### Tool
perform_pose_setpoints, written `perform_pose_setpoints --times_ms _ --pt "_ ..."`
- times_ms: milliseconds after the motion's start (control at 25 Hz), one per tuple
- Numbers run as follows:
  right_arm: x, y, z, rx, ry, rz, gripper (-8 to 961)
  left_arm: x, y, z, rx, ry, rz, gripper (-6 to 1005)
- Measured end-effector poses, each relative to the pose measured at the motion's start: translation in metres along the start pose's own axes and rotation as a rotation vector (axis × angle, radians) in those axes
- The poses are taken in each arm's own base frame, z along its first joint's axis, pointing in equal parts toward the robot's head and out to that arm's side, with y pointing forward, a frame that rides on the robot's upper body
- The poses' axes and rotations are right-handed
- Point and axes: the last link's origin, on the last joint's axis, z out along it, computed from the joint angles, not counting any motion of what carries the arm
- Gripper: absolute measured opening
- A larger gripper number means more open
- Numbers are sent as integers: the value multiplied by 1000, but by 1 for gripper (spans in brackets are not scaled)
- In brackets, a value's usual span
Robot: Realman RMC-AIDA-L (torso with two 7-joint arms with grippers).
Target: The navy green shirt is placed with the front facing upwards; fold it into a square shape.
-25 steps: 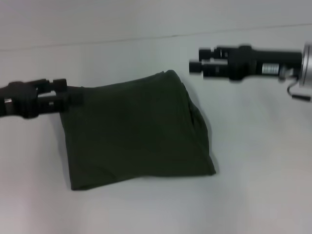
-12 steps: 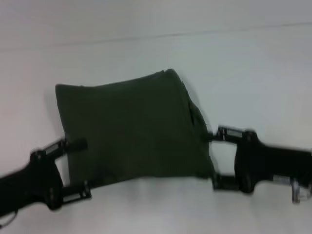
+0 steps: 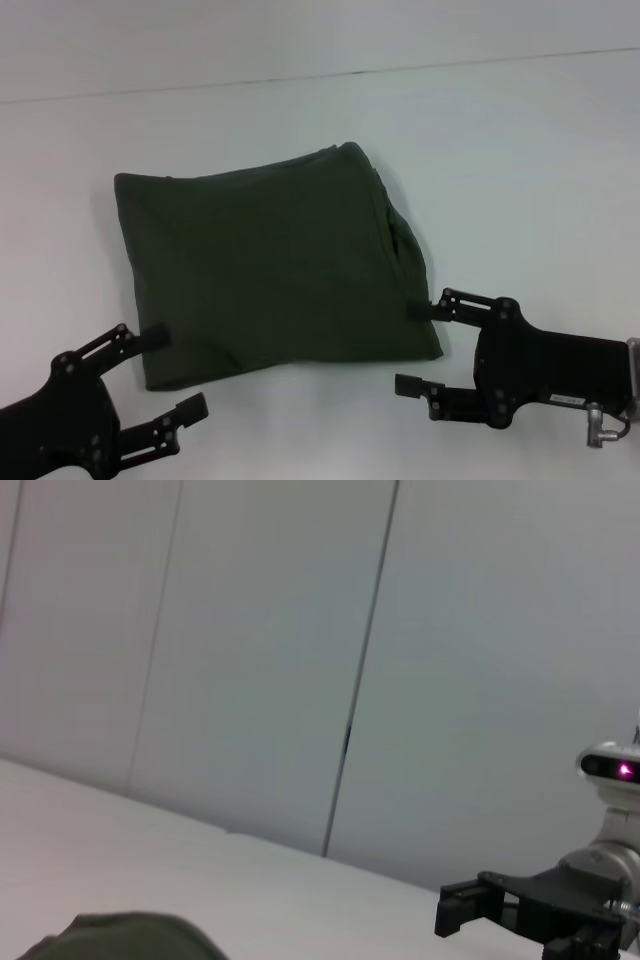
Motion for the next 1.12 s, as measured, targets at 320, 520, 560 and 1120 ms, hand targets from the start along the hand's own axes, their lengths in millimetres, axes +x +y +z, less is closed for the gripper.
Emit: perform_pose_setpoints --times_ms 320,520,560,1120 --pt "6 1 2 -18 46 16 794 -7 3 -3 4 -34 2 852" --pt "7 2 4 -29 47 27 794 -12 9 1 -33 -55 -5 840" --pt "7 3 4 -30 47 30 794 -13 11 3 -51 -56 -11 838" --pt "8 6 7 -45 41 40 794 -17 20 9 -90 -38 -38 782"
